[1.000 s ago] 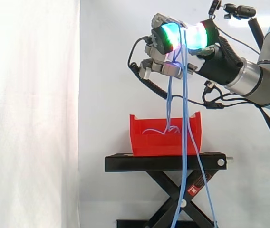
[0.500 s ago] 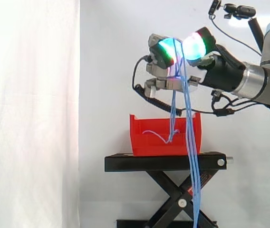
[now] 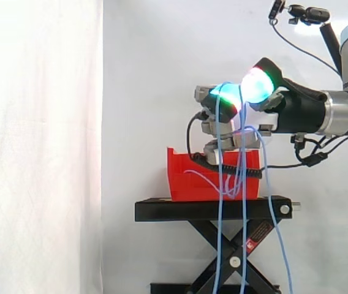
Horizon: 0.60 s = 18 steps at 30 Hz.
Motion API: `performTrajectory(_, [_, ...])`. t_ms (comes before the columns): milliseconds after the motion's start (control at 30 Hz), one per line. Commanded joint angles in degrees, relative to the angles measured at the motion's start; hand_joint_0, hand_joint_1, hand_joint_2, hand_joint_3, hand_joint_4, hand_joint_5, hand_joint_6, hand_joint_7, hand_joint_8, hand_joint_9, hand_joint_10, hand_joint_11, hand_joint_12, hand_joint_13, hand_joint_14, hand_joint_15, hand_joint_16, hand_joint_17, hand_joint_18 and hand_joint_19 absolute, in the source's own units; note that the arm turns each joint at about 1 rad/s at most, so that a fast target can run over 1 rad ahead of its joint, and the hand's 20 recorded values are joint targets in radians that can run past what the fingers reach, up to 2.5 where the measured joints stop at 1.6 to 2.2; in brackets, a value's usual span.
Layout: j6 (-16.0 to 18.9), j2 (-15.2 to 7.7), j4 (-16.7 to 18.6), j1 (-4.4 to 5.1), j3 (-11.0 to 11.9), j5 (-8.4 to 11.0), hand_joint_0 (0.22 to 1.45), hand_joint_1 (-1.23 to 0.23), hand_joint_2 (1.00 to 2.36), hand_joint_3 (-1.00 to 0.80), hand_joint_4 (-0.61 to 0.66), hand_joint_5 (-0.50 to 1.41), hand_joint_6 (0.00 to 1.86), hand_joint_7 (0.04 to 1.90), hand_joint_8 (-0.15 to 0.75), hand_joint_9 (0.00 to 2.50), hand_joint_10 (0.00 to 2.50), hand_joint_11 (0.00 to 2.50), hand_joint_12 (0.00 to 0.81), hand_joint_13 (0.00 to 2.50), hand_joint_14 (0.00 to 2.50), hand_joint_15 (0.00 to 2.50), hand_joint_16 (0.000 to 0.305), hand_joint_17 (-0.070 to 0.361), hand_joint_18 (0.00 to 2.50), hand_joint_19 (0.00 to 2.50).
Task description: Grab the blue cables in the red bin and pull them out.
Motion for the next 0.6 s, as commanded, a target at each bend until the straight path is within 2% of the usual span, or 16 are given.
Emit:
performTrajectory(0, [0.66,0.09,-1.80,0.11,-0.01,0.07,0.95,-0.91,1.00,-1.00,-0.07,0.45,1.40,0.41,0.212,1.06,0.03,1.17,0.298,1.28,0.02,1.49,0.046,0.104,0.79,0.76])
performTrajectory(567, [1.54,0.00,-4.70,0.29,-0.01,-0.02,0.94,-0.91,1.00,-1.00,-0.07,0.46,1.40,0.42,0.215,1.05,0.03,1.16,0.299,1.27,0.02,1.49,0.046,0.105,0.78,0.77])
